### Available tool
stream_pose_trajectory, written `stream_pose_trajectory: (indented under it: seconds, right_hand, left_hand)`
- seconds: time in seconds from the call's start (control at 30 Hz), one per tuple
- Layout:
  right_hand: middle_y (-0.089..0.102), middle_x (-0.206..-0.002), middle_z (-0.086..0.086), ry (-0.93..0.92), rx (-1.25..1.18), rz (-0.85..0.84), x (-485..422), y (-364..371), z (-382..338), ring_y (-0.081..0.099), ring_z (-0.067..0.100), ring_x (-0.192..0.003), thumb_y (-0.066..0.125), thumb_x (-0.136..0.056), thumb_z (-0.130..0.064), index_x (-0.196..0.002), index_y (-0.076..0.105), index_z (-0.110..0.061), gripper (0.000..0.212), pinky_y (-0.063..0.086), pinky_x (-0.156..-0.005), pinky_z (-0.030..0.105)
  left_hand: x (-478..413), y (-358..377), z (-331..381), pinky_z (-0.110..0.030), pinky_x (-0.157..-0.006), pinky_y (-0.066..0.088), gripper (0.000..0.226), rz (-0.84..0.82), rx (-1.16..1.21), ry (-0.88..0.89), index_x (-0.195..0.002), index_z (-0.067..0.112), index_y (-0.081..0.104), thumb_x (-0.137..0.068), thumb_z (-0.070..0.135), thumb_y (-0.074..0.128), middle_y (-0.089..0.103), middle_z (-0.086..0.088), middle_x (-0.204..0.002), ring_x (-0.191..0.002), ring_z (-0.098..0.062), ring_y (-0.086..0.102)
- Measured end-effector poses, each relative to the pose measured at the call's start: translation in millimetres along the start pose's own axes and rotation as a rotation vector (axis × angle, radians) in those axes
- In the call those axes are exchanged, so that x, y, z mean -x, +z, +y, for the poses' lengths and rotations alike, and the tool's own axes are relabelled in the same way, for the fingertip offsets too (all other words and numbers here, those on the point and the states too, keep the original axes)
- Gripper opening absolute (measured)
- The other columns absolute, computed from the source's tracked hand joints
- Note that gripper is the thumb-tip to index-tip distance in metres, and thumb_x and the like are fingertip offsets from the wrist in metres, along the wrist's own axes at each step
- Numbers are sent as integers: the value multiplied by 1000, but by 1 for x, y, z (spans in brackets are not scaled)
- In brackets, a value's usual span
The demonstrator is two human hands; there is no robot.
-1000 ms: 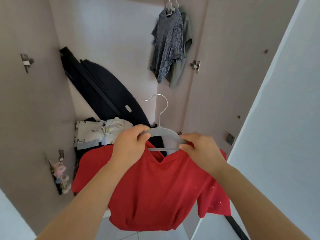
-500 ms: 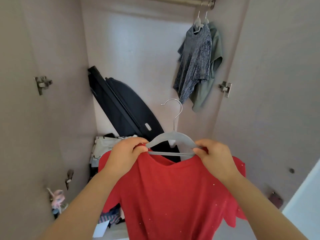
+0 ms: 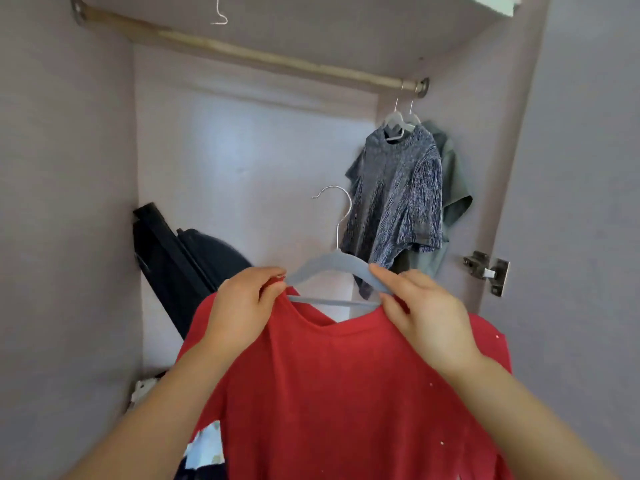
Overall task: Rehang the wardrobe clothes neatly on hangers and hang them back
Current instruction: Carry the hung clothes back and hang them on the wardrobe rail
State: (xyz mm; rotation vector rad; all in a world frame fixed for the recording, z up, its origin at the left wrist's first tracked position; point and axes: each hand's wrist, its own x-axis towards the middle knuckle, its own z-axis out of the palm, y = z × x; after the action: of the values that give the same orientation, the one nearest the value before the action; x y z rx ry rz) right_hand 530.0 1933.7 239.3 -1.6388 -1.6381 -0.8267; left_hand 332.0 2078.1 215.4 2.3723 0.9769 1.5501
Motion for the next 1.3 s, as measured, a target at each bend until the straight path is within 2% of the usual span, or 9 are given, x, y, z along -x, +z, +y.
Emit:
stream_pose_trajectory:
  seconds: [0.07,0.13,0.23,0.5,0.73,0.87,1.03,1.2,1.3]
  right_hand:
    - [63,-82,-1,-51,74,47,-37,14,0,66,21,-77,72,-77,-16,-119,63,-27,44,52,-54,30]
    - [62,-81,-2,-66,133,78,-73,26,4,65,20,-77,71,-78,-19,-119,63,-29,43,51,-52,28]
    - [60,-93,-4,-33,147,98,-128,39,16,63,21,-88,58,-86,-28,-126,54,-37,41,51,-62,34]
    - [58,-105,3,85,179,156,-264,63,73,57,26,-100,50,-90,-26,-126,53,-36,38,47,-72,35]
    - [61,-105,13,141,181,225,-353,81,139,58,34,-98,50,-85,-17,-115,61,-25,33,46,-70,37]
    - [63,-106,14,187,190,260,-389,88,169,58,36,-98,48,-86,-18,-115,61,-28,33,45,-70,36]
    - [64,-102,12,228,230,230,-415,98,199,58,34,-95,48,-84,-15,-100,64,-23,24,39,-64,31]
    - [63,-104,10,250,245,227,-419,109,218,59,34,-94,49,-87,-18,-106,63,-27,25,37,-63,30]
    - [61,-93,8,213,320,215,-408,118,226,58,33,-89,48,-86,-18,-98,61,-24,19,35,-59,30]
  left_hand:
    - [-32,3,-17,-25,-95,34,32,-12,-51,44,-118,14,61,-87,17,61,63,-1,-118,-111,-20,55]
    - [-63,7,-32,-29,-101,32,43,-29,-84,94,-127,15,53,-86,18,62,57,-1,-127,-119,-21,50]
    - [-108,15,-45,-31,-109,25,55,14,-79,91,-136,17,43,-85,20,63,45,-3,-139,-130,-21,38]
    - [-212,42,-52,-25,-104,25,53,108,-114,161,-137,21,41,-87,25,59,44,2,-138,-128,-16,37]
    - [-301,63,-46,-32,-105,31,53,194,-183,173,-138,23,38,-89,29,56,43,2,-138,-127,-18,38]
    - [-339,75,-35,-29,-102,30,53,239,-211,216,-139,23,36,-90,31,54,43,1,-137,-127,-18,37]
    - [-365,90,-27,-29,-103,27,53,261,-244,240,-140,27,33,-90,34,52,39,3,-141,-129,-17,34]
    - [-376,100,-28,-27,-104,26,55,247,-271,256,-142,29,29,-92,36,49,36,5,-143,-131,-15,31]
    - [-377,104,-31,-27,-105,26,54,236,-288,251,-142,28,28,-92,36,48,35,5,-144,-132,-15,31]
